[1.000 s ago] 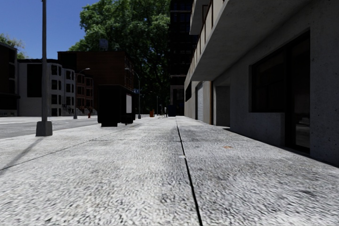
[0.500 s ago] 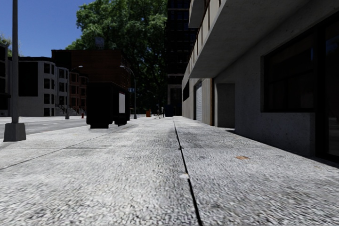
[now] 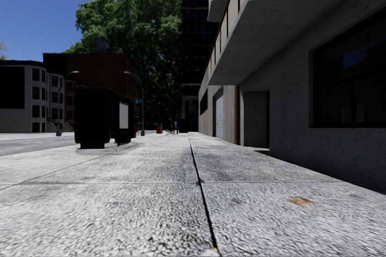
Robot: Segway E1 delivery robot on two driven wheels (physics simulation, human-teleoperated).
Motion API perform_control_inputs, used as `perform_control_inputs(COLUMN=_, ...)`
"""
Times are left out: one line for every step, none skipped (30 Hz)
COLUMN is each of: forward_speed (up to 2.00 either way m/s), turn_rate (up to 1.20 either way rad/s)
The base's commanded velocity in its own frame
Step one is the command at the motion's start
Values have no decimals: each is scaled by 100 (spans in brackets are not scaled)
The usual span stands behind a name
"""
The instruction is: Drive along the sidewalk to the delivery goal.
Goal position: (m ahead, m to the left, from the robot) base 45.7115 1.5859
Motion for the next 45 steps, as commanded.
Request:
perform_control_inputs(forward_speed=200, turn_rate=-27)
perform_control_inputs(forward_speed=200, turn_rate=-27)
perform_control_inputs(forward_speed=200, turn_rate=-27)
perform_control_inputs(forward_speed=200, turn_rate=-27)
perform_control_inputs(forward_speed=200, turn_rate=-27)
perform_control_inputs(forward_speed=200, turn_rate=-27)
perform_control_inputs(forward_speed=200, turn_rate=-27)
perform_control_inputs(forward_speed=200, turn_rate=-27)
perform_control_inputs(forward_speed=200, turn_rate=-27)
perform_control_inputs(forward_speed=200, turn_rate=-27)
perform_control_inputs(forward_speed=200, turn_rate=0)
perform_control_inputs(forward_speed=200, turn_rate=0)
perform_control_inputs(forward_speed=200, turn_rate=0)
perform_control_inputs(forward_speed=200, turn_rate=0)
perform_control_inputs(forward_speed=200, turn_rate=0)
perform_control_inputs(forward_speed=200, turn_rate=0)
perform_control_inputs(forward_speed=200, turn_rate=0)
perform_control_inputs(forward_speed=200, turn_rate=0)
perform_control_inputs(forward_speed=200, turn_rate=0)
perform_control_inputs(forward_speed=200, turn_rate=0)
perform_control_inputs(forward_speed=200, turn_rate=0)
perform_control_inputs(forward_speed=200, turn_rate=0)
perform_control_inputs(forward_speed=200, turn_rate=0)
perform_control_inputs(forward_speed=200, turn_rate=0)
perform_control_inputs(forward_speed=200, turn_rate=0)
perform_control_inputs(forward_speed=200, turn_rate=0)
perform_control_inputs(forward_speed=200, turn_rate=0)
perform_control_inputs(forward_speed=200, turn_rate=0)
perform_control_inputs(forward_speed=200, turn_rate=0)
perform_control_inputs(forward_speed=200, turn_rate=0)
perform_control_inputs(forward_speed=200, turn_rate=0)
perform_control_inputs(forward_speed=200, turn_rate=0)
perform_control_inputs(forward_speed=200, turn_rate=0)
perform_control_inputs(forward_speed=200, turn_rate=0)
perform_control_inputs(forward_speed=200, turn_rate=0)
perform_control_inputs(forward_speed=200, turn_rate=0)
perform_control_inputs(forward_speed=200, turn_rate=0)
perform_control_inputs(forward_speed=200, turn_rate=0)
perform_control_inputs(forward_speed=200, turn_rate=0)
perform_control_inputs(forward_speed=200, turn_rate=0)
perform_control_inputs(forward_speed=200, turn_rate=0)
perform_control_inputs(forward_speed=200, turn_rate=0)
perform_control_inputs(forward_speed=200, turn_rate=0)
perform_control_inputs(forward_speed=200, turn_rate=0)
perform_control_inputs(forward_speed=200, turn_rate=0)
